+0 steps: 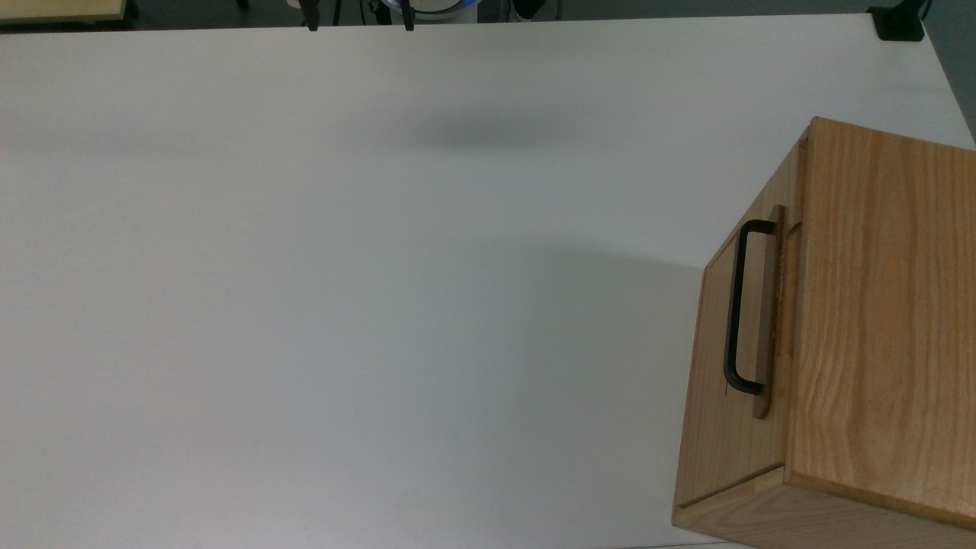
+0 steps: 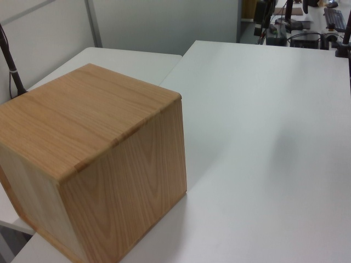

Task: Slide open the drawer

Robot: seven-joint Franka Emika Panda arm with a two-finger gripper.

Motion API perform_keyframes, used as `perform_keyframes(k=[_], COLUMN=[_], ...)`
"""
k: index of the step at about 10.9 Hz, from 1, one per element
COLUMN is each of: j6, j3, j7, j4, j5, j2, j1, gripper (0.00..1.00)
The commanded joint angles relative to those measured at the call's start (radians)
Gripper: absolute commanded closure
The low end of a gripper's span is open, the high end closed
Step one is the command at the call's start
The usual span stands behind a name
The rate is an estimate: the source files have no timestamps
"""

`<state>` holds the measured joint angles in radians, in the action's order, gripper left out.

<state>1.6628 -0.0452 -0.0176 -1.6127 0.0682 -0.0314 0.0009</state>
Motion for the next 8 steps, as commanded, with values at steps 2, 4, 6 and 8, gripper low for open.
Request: perform_keyframes(k=[2, 4, 6, 8], j6=[0.029, 0.031, 0.075, 0.214], j3=[-0.004, 0.001, 0.007, 0.007], j7=[-0.209, -0.139, 0.006, 0.092], j4=[-0.001, 0.062, 0.102, 0.103], j5=[-0.015, -0.013, 0.001, 0.002], j2=[0.037, 0.088, 0.140, 0.197], j1=[-0.002, 0.005, 0.037, 0.115], gripper=[0.00, 0.00, 0.00, 0.00])
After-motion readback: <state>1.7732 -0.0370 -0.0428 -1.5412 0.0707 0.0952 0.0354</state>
